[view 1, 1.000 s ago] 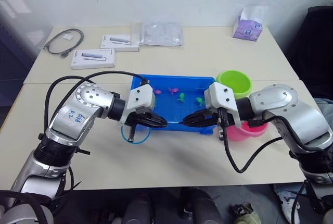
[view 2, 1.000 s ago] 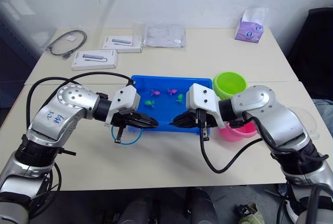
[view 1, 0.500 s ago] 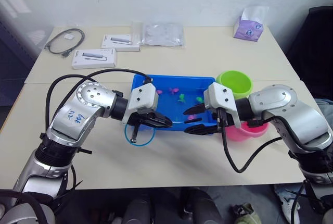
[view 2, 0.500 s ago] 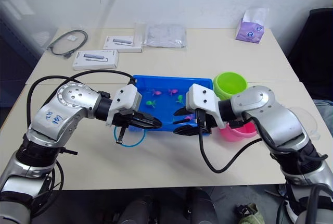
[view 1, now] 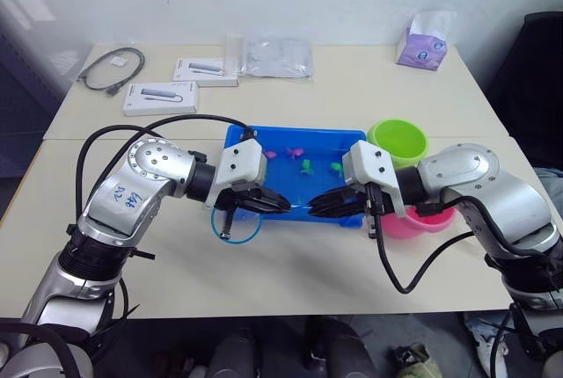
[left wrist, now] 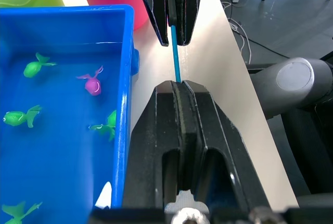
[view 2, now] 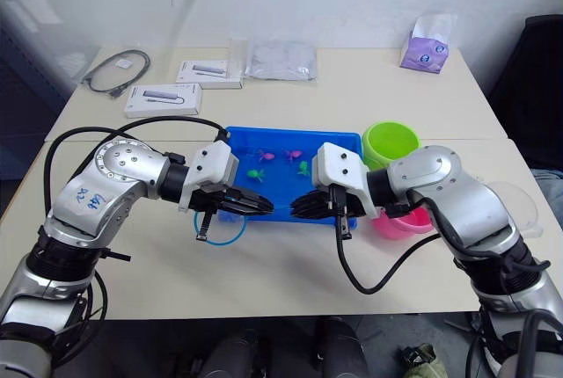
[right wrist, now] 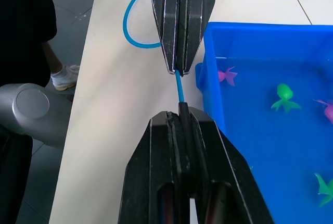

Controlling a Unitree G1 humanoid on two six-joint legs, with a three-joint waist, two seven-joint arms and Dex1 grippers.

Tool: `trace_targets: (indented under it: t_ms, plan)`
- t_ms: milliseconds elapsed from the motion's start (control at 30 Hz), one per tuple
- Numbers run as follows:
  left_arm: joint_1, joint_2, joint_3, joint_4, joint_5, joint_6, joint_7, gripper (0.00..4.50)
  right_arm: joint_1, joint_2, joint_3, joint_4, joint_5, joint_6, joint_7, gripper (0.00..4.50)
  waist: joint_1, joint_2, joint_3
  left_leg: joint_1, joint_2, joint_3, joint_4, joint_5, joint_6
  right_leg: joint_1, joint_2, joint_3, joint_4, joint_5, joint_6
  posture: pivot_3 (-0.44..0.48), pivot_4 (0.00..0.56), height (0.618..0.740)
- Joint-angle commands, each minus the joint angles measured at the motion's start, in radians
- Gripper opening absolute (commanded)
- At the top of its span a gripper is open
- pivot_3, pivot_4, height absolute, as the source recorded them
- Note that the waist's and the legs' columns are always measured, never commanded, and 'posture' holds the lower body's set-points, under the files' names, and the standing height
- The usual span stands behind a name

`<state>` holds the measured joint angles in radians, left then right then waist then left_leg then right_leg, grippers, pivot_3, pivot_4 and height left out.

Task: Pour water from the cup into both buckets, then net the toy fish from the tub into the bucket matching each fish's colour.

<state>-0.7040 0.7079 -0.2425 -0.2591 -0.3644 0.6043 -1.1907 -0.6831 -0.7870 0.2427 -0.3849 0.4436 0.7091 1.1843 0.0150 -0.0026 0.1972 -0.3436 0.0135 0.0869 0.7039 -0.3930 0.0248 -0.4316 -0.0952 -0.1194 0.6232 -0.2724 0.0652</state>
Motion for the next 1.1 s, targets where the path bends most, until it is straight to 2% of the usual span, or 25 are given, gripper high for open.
trace_targets:
  t_ms: [33,100,200,300,367,467,567,733,833,1000,1100]
  plan:
    - [-0.002,-0.005,0.037,0.008,-0.045,0.036,0.000,0.91,-0.008,-0.012,-0.042,-0.038,0.024,0.009,-0.007,0.00,0.000,0.000,0.000,0.000,0.000,0.000,0.000,0.000,0.000,0.000,0.000,0.000,0.000,0.000,0.000,0.000,0.150,0.740]
    - [-0.009,-0.011,0.086,0.007,-0.131,0.119,-0.007,1.75,0.000,-0.023,-0.053,-0.039,0.022,0.010,-0.011,0.00,0.000,0.000,0.000,0.000,0.000,0.000,0.000,0.000,0.000,0.000,0.000,0.000,0.000,0.000,0.000,0.000,0.150,0.740]
    - [-0.034,-0.007,0.221,-0.004,-0.343,0.302,-0.012,3.25,0.011,-0.060,-0.081,-0.030,0.008,0.024,-0.031,0.00,0.000,0.000,0.000,0.000,0.000,0.000,0.001,0.000,0.000,0.000,0.000,0.000,0.000,0.000,0.000,0.000,0.150,0.740]
    - [-0.039,0.024,0.344,-0.007,-0.500,0.428,0.002,4.43,0.021,-0.112,-0.113,-0.010,-0.016,0.017,-0.053,0.00,-0.001,0.000,0.000,-0.002,0.000,-0.003,0.003,0.000,0.000,0.000,-0.001,-0.001,0.000,0.000,0.000,0.000,0.150,0.740]
    - [0.008,0.072,0.390,-0.032,-0.518,0.430,0.002,4.43,0.029,-0.150,-0.131,0.017,-0.054,-0.014,-0.070,0.00,-0.002,0.000,0.000,-0.003,0.000,-0.004,0.004,0.000,0.000,0.000,-0.001,-0.002,0.000,0.000,0.000,0.000,0.150,0.740]
    - [0.134,0.144,0.401,-0.074,-0.448,0.342,-0.011,4.43,0.037,-0.196,-0.139,0.072,-0.139,-0.112,-0.092,0.00,-0.008,0.000,0.000,-0.002,0.000,-0.004,0.004,0.000,0.000,0.001,-0.001,-0.003,0.000,0.000,0.000,0.000,0.150,0.740]
    - [0.231,0.165,0.390,-0.089,-0.368,0.236,0.018,4.43,0.037,-0.239,-0.108,0.164,-0.269,-0.317,-0.092,0.00,-0.013,0.000,0.000,-0.001,0.000,-0.004,0.003,0.000,0.000,0.001,-0.001,-0.003,0.000,0.000,0.000,0.000,0.150,0.740]
    - [0.262,0.136,0.376,-0.100,-0.318,0.171,0.091,4.43,0.007,-0.252,-0.040,0.390,-0.503,-0.745,-0.134,0.00,-0.012,0.000,0.000,-0.001,-0.001,-0.004,0.004,0.000,0.000,0.002,-0.001,-0.002,-0.001,0.000,0.000,0.000,0.150,0.740]
    - [0.262,0.126,0.375,-0.105,-0.320,0.173,0.123,4.43,-0.027,-0.244,0.003,0.497,-0.599,-0.933,-0.141,0.00,-0.017,0.000,0.000,-0.001,0.000,-0.003,0.004,0.000,0.000,0.002,-0.001,-0.002,-0.001,0.000,0.001,0.000,0.150,0.740]
    - [0.293,0.139,0.379,-0.115,-0.322,0.158,0.125,4.43,-0.084,-0.221,0.040,0.630,-0.710,-1.117,-0.178,0.00,-0.022,0.002,0.001,-0.001,0.001,-0.002,0.004,0.000,-0.001,0.001,0.000,-0.001,0.000,0.000,0.000,0.000,0.150,0.740]
    - [0.294,0.143,0.381,-0.115,-0.328,0.159,0.129,4.43,-0.090,-0.213,0.044,0.654,-0.721,-1.164,-0.161,0.00,-0.020,0.002,0.001,-0.001,0.001,-0.002,0.004,0.000,-0.001,0.001,0.000,-0.001,0.000,0.000,0.000,0.000,0.150,0.740]
